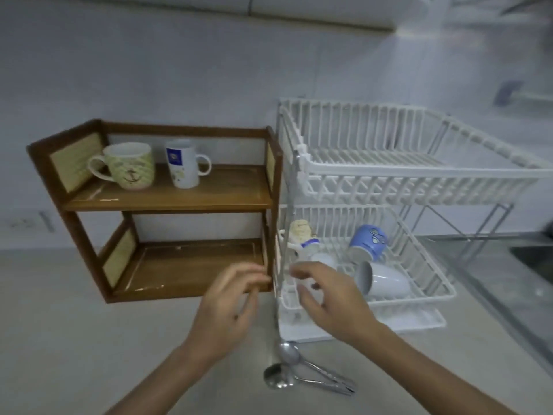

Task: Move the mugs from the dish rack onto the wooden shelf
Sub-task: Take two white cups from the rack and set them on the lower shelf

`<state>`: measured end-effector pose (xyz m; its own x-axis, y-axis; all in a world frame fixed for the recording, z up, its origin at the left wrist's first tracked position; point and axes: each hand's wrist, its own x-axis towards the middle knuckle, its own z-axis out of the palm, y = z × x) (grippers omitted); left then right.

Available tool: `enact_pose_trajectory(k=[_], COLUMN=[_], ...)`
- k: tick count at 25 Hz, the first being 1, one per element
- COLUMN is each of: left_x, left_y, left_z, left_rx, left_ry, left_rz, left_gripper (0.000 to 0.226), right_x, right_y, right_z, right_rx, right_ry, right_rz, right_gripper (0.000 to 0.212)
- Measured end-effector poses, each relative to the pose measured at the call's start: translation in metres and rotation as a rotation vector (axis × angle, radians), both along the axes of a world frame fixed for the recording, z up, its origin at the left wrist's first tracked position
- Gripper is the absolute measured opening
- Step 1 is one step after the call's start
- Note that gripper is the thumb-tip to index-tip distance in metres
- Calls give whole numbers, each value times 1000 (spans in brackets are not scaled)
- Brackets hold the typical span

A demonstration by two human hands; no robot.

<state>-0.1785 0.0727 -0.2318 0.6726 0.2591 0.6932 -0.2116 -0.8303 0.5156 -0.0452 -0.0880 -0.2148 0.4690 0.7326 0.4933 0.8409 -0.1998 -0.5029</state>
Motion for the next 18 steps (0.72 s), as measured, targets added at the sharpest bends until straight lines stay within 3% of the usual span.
enact_pose_trajectory(k=[4,6,8,12,15,18], left_x=[42,85,129,191,209,215], left_y=[-49,-63,-66,-65,-72,-64], left_z=[-21,-24,-26,-33,-45,-55], left_rx=[208,534,956,1662,1864,1933], left_ry=[97,229,506,869,928,851], left_rz=[-203,-111,9,204,189,215], left_gripper=[30,50,63,80,77,67], right_x=[90,133,163,196,202,203], right_y=[-54,-71,-79,-75,-66,-62], right_z=[-30,-41,-48,-51,-58,-72], right_rx=[-217,-442,-636,-859,-970,-940], right_ry=[79,93,138,90,-22,-48], right_rz=[-249,-328,-306,-213,-277,-335], right_gripper=[29,43,62,90,104,104])
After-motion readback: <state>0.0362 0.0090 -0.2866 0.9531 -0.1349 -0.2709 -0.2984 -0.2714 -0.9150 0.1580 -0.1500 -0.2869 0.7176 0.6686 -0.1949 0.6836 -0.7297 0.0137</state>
